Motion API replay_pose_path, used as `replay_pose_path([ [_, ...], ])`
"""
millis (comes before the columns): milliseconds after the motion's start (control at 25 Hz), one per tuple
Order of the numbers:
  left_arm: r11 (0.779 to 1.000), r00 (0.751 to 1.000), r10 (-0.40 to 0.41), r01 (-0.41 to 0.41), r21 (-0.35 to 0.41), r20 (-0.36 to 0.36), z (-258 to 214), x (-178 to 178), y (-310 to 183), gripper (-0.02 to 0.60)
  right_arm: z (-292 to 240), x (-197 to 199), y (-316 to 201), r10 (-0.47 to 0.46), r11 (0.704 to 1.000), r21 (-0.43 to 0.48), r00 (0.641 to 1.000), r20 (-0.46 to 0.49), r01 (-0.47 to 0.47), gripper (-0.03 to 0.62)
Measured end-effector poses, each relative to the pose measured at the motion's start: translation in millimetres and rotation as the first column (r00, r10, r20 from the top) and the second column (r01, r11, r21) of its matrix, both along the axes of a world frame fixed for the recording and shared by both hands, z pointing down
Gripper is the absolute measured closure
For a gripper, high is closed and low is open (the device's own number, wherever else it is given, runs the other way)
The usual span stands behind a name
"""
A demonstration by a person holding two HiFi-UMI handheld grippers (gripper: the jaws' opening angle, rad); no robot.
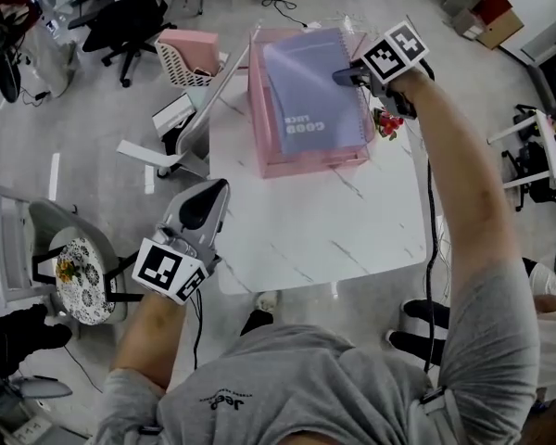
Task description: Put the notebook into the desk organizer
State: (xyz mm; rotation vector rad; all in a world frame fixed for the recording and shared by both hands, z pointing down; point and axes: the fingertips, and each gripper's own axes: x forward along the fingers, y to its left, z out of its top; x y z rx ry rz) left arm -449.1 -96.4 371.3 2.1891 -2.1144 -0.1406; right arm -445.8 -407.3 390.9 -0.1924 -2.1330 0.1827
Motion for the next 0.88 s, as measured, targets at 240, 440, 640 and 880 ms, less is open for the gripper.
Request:
replay_pose_path([
  [240,1.0,1.0,0.005,-0.005,-0.001,-0.021,1.7,1.2,-0.5,0.555,25.9,-15.6,-16.4,0.063,0.975,0.216,0.995,-0.073,-0.046,0.534],
  [440,1.0,1.0,0.002,-0.002,-0.004,-0.024,6.0,-2.5,0.0,0.555,40.2,-22.8,-28.4,0.049,0.913,0.408,0.993,-0.11,0.001,0.48],
  [640,1.0,0.999,0.012,-0.012,-0.009,-0.037,10.1,0.1,0.2,0.555,42.0,-26.0,-44.3,0.1,0.808,0.588,0.991,-0.088,-0.029,0.408],
  [880,0.999,0.999,0.032,-0.032,-0.009,-0.042,12.0,4.3,-4.6,0.555,38.2,-28.0,-54.2,0.094,0.74,0.67,0.995,-0.022,-0.055,0.295],
])
